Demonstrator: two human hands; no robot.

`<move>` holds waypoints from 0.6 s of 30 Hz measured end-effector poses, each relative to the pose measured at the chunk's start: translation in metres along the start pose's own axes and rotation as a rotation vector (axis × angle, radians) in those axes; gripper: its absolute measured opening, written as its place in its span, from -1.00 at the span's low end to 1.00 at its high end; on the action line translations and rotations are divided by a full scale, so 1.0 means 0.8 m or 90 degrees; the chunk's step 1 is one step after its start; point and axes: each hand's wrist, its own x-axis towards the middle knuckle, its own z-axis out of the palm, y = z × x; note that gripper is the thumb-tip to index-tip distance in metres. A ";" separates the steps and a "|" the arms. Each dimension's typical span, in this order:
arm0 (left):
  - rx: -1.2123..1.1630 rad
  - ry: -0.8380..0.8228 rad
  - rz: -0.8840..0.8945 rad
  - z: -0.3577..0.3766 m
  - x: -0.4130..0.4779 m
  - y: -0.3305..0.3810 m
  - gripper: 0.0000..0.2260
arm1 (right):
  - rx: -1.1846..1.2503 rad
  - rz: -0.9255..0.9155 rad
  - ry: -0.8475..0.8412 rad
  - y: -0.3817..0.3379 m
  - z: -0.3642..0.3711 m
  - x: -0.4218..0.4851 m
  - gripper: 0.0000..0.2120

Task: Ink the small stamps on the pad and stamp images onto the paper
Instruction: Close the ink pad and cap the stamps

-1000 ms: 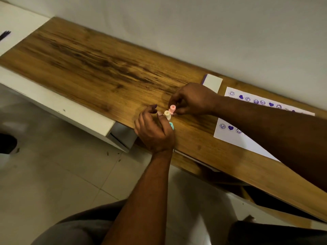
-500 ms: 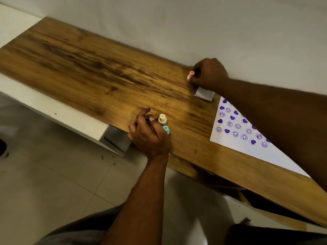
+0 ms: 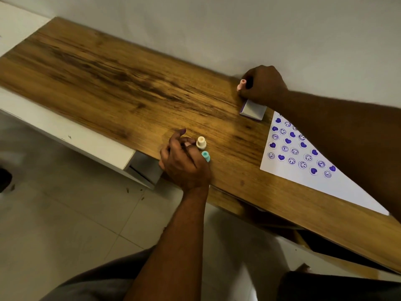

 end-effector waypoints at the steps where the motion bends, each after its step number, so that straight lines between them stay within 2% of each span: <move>1: -0.003 -0.001 -0.002 0.000 0.000 0.000 -0.66 | 0.019 -0.001 0.011 -0.003 -0.004 -0.003 -0.59; 3: -0.012 -0.003 -0.006 -0.001 -0.001 -0.001 -0.65 | 0.066 -0.029 0.071 -0.011 -0.015 -0.014 -0.57; 5: -0.017 -0.005 -0.006 -0.001 -0.001 -0.001 -0.64 | 0.111 -0.106 0.116 -0.026 -0.023 -0.034 -0.63; 7: -0.016 -0.007 -0.004 0.000 -0.001 0.000 -0.64 | 0.145 -0.226 0.036 -0.047 -0.024 -0.060 -0.66; 9: -0.016 -0.006 -0.006 0.000 -0.001 0.001 -0.65 | 0.131 -0.338 -0.146 -0.068 -0.019 -0.085 -0.63; 11: -0.016 -0.007 -0.007 -0.001 -0.002 0.003 -0.65 | 0.074 -0.412 -0.260 -0.084 -0.007 -0.098 -0.58; 18: -0.019 -0.011 -0.003 0.000 0.000 -0.002 -0.56 | 0.038 -0.485 -0.266 -0.101 0.019 -0.096 -0.65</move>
